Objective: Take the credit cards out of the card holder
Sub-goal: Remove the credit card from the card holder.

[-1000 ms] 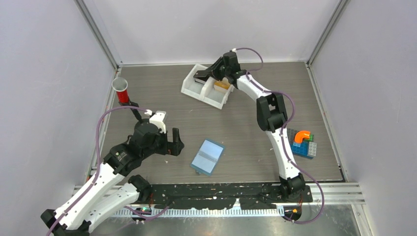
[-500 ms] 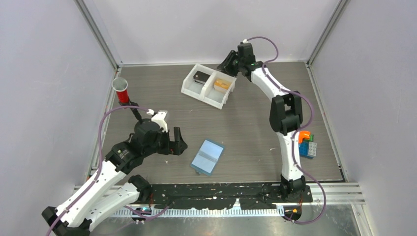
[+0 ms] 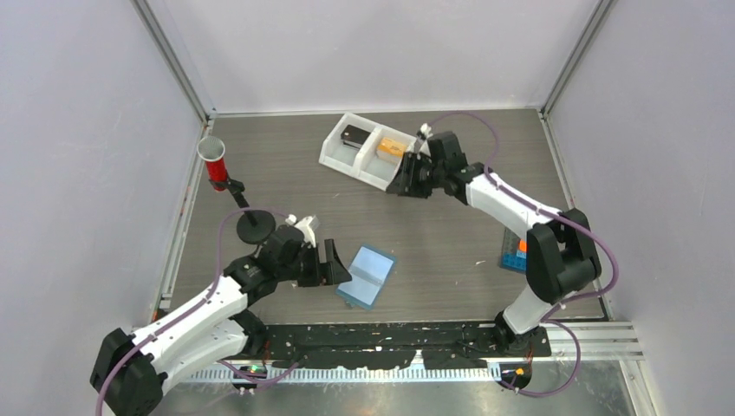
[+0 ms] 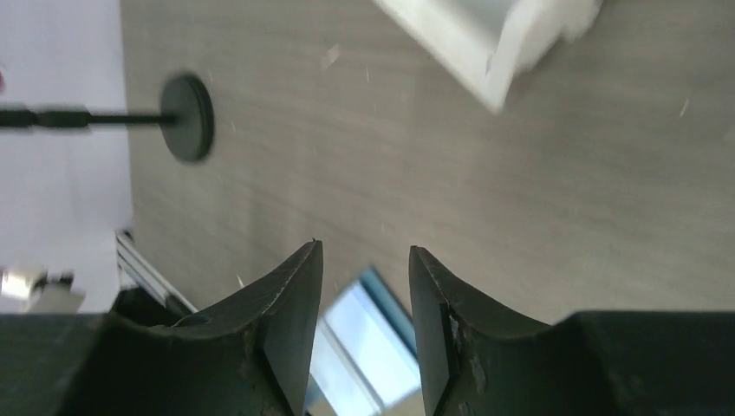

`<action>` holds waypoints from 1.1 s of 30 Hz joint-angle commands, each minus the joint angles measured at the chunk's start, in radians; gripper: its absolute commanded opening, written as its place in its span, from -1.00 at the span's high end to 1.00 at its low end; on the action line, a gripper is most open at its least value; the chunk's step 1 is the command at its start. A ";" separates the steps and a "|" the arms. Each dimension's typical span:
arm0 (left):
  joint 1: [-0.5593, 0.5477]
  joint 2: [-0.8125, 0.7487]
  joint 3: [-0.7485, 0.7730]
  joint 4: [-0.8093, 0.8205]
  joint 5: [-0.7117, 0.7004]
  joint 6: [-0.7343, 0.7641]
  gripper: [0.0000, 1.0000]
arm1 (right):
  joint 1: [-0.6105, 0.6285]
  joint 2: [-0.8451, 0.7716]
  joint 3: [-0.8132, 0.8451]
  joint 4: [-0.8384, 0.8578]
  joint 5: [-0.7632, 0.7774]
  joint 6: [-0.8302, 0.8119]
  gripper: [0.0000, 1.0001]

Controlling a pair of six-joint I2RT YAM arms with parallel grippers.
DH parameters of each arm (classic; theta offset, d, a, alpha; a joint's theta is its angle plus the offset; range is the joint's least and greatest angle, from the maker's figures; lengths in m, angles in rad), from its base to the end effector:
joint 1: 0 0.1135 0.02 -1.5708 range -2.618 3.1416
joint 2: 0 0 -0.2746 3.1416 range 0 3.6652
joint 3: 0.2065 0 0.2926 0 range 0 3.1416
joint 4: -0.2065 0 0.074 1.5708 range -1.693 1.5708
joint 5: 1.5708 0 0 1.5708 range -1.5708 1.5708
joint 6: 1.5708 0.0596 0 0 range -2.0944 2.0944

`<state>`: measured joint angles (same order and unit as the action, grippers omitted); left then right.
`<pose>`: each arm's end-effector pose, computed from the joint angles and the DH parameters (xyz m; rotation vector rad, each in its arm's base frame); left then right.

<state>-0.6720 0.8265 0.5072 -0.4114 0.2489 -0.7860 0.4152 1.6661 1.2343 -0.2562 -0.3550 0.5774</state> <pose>0.1652 -0.1502 0.1946 -0.0029 2.5013 -0.9760 0.3866 0.1931 0.2390 -0.0082 2.3782 0.9070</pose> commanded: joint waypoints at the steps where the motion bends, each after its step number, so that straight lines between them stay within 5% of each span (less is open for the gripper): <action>1: -0.021 0.003 -0.128 0.206 0.034 -0.124 -0.61 | 0.079 -0.158 -0.176 0.037 -0.013 -0.061 0.01; 11: -0.034 0.058 -0.343 0.544 0.101 -0.237 -0.64 | 0.383 -0.416 -0.455 0.074 0.142 -0.021 0.01; 25: -0.145 -0.073 -0.302 0.308 0.049 -0.342 -0.29 | 0.451 -0.535 -0.657 0.195 0.197 -0.035 0.03; 33: -0.184 -0.135 -0.256 0.243 -0.021 -0.419 -0.41 | 0.482 -0.530 -0.669 0.212 0.204 -0.027 0.03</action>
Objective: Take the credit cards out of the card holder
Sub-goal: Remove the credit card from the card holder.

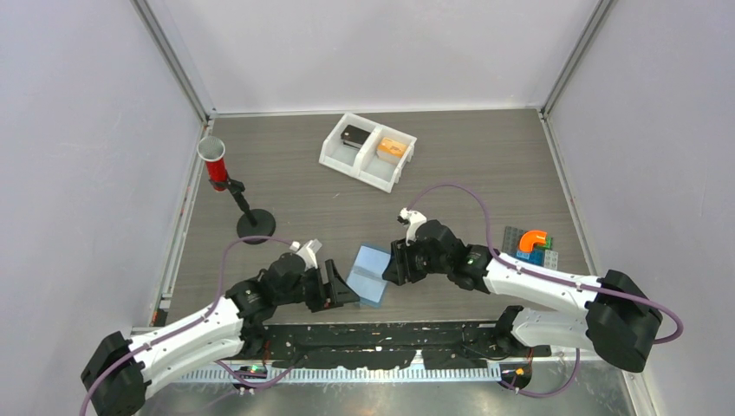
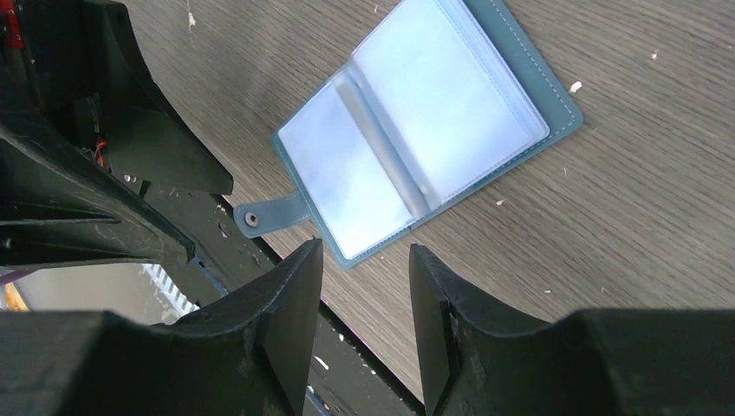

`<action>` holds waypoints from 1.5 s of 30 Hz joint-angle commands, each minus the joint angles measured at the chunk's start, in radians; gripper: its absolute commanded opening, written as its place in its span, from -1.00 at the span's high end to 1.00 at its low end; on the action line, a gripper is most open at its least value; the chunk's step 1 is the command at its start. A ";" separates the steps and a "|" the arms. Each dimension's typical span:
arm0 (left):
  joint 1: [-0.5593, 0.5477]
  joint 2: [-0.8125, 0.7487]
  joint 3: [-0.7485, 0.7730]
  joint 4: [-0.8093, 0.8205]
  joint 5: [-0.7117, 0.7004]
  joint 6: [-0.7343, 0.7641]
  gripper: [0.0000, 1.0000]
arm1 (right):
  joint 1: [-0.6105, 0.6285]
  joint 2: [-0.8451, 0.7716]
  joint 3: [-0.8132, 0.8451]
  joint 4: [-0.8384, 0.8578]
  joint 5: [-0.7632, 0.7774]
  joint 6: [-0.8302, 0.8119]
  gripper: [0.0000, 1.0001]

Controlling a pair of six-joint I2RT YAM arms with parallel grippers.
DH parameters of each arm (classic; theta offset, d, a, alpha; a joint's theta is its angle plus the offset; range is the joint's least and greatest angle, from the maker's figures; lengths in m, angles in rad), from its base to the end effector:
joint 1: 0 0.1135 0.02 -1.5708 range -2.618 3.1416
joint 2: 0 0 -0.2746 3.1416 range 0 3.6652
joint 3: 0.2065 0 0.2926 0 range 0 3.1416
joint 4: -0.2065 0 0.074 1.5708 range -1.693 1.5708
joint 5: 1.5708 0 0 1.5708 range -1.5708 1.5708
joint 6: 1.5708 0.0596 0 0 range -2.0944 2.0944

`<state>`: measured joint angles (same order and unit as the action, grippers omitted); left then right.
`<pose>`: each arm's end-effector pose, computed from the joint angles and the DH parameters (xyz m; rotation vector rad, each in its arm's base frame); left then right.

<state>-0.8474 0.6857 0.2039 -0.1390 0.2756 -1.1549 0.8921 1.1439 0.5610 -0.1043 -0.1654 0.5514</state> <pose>0.1175 -0.1576 0.1314 -0.2102 2.5406 -1.2914 0.1688 0.2249 0.1717 -0.5052 2.3759 0.9095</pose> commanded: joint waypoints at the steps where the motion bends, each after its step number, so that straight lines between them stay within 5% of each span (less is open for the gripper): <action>1: -0.009 0.025 0.055 -0.032 -0.048 -0.049 -0.41 | 0.005 -0.009 0.008 0.060 0.013 -0.002 0.03; 8: -0.033 0.187 0.098 0.038 -0.032 -0.014 -0.44 | 0.015 0.009 0.030 0.070 -0.009 -0.005 0.03; 20: -0.102 0.310 0.132 0.097 -0.077 0.039 -0.14 | 0.045 0.057 -0.002 0.151 -0.040 -0.011 0.03; 25: -0.102 0.337 0.154 0.072 -0.102 0.073 0.26 | 0.077 0.066 -0.001 0.153 -0.009 -0.044 -0.10; 31: -0.102 0.212 0.152 -0.044 -0.176 0.110 0.97 | 0.095 0.107 0.031 0.126 0.005 -0.069 -0.30; 45: -0.101 0.065 0.156 -0.149 -0.197 0.253 1.00 | 0.162 0.261 0.175 0.117 0.064 -0.196 -0.36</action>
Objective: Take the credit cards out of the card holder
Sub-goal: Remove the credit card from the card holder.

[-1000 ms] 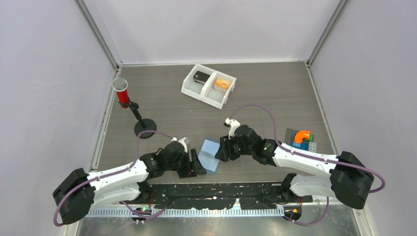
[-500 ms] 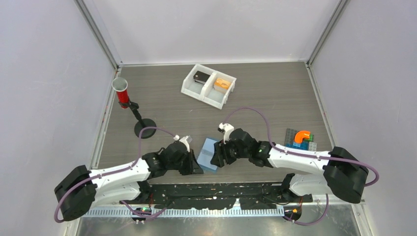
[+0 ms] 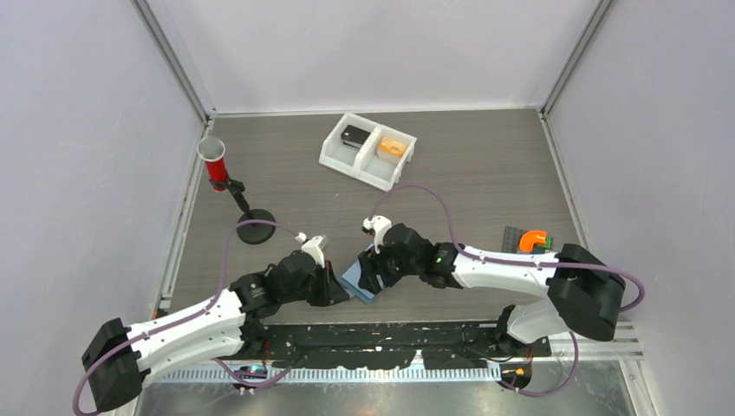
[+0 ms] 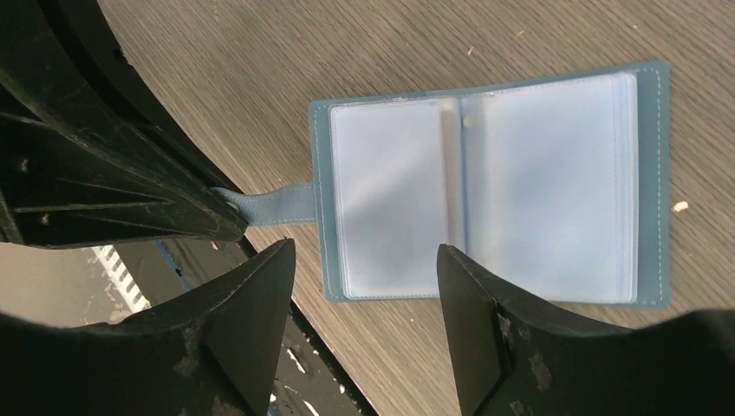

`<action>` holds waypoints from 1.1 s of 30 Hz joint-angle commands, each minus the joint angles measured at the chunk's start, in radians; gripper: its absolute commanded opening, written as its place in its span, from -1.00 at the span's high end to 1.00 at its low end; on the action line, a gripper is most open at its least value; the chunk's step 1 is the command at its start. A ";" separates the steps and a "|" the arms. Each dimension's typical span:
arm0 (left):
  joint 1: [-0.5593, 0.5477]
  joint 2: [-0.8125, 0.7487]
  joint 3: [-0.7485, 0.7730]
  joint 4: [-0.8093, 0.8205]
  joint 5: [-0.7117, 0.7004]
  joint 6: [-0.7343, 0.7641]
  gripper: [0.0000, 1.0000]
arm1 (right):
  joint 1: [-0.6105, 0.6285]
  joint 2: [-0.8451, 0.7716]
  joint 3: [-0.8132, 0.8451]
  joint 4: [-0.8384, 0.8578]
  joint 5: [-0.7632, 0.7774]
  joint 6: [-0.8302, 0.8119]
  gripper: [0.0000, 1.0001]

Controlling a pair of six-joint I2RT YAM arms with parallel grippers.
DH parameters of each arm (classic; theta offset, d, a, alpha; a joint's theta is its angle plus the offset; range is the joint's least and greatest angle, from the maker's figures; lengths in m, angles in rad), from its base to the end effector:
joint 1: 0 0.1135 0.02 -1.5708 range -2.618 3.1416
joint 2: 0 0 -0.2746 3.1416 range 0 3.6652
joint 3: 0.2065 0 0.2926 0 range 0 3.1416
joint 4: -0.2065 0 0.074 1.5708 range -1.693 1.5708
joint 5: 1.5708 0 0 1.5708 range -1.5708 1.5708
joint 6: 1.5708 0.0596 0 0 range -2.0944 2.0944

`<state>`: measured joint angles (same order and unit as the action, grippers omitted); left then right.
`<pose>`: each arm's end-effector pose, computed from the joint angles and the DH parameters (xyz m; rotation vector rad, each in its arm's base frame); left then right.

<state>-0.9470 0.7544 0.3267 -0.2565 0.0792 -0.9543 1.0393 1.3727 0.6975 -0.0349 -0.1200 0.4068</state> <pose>0.1181 -0.1722 0.1530 0.0379 2.4966 -1.0221 0.1601 0.2864 0.1637 -0.8218 2.2953 0.8500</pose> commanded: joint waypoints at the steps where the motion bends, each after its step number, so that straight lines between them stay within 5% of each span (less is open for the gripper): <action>1: -0.002 -0.004 0.034 -0.039 -0.003 0.052 1.00 | 0.018 0.041 0.039 0.060 0.015 -0.054 -0.36; 15: -0.001 -0.004 0.057 -0.051 0.008 0.045 1.00 | 0.103 0.189 0.093 0.054 0.190 -0.121 -0.40; 26: -0.002 -0.053 0.040 -0.092 -0.003 0.032 1.00 | 0.129 0.143 0.071 0.002 0.333 -0.087 0.29; 33: -0.001 -0.060 0.048 -0.128 -0.009 0.036 1.00 | 0.129 0.109 0.059 -0.006 0.344 -0.051 0.37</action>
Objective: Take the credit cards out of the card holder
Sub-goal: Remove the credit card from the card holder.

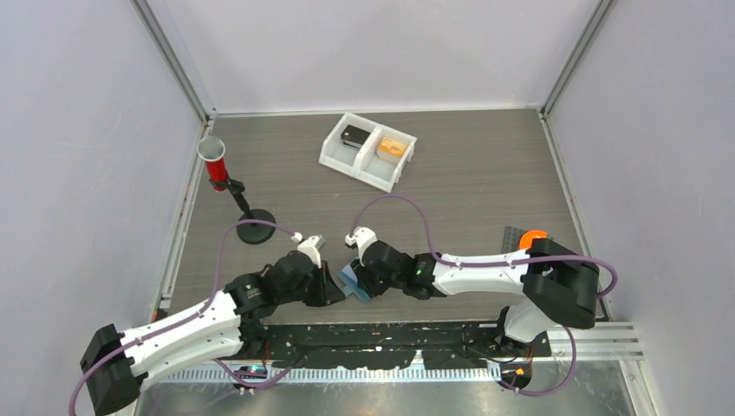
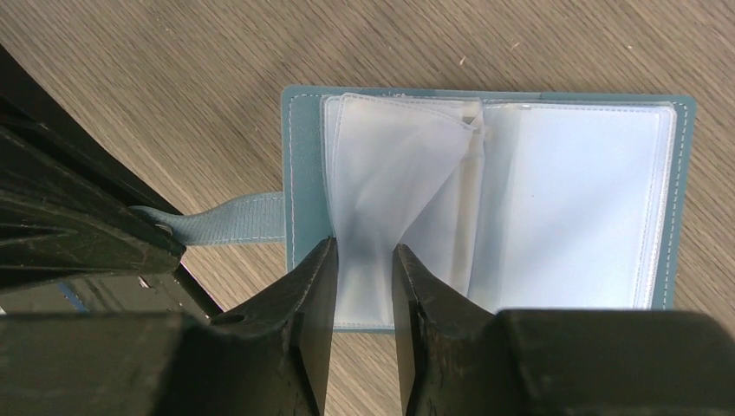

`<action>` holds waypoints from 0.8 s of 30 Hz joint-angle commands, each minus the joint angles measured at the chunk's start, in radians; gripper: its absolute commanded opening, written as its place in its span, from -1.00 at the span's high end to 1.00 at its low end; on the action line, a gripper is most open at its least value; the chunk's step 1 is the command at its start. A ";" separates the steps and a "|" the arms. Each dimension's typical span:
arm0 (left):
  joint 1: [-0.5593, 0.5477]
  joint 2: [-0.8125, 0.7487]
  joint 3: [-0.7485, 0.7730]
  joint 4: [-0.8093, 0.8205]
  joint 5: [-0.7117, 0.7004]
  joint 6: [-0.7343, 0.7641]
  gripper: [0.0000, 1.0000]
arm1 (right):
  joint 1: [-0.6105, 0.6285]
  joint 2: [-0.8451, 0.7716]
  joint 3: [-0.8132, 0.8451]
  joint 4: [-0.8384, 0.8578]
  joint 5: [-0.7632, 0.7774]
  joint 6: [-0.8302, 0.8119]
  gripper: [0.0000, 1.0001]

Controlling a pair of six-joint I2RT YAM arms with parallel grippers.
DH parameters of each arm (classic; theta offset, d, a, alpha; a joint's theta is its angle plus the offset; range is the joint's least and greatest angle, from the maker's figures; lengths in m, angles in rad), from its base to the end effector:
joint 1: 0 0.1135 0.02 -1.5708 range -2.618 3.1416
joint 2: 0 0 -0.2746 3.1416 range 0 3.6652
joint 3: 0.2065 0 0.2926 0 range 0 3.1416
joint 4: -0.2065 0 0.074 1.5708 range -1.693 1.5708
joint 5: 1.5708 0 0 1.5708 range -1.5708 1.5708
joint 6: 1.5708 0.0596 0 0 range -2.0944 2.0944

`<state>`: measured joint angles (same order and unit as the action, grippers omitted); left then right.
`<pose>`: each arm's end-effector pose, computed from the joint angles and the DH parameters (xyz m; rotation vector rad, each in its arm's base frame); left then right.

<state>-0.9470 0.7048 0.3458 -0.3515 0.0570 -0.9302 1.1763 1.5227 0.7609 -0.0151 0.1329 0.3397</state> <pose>0.1148 -0.1653 0.1599 0.0538 2.5052 -0.9696 0.1419 0.3204 0.1402 -0.9198 2.2350 0.5795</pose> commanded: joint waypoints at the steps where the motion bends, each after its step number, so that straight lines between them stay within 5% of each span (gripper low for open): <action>1: -0.001 -0.007 0.031 -0.039 0.014 0.013 1.00 | -0.008 -0.048 -0.003 -0.031 0.091 0.021 0.35; 9: -0.001 0.012 0.034 -0.047 0.025 0.016 1.00 | -0.009 -0.079 0.009 -0.064 0.067 0.043 0.05; 24: -0.001 0.048 0.053 -0.046 0.041 0.033 1.00 | -0.073 -0.134 -0.024 -0.087 0.071 0.069 0.02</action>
<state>-0.9470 0.7513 0.3603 -0.3862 0.0723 -0.9161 1.1404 1.4437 0.7536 -0.0967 0.1600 0.3962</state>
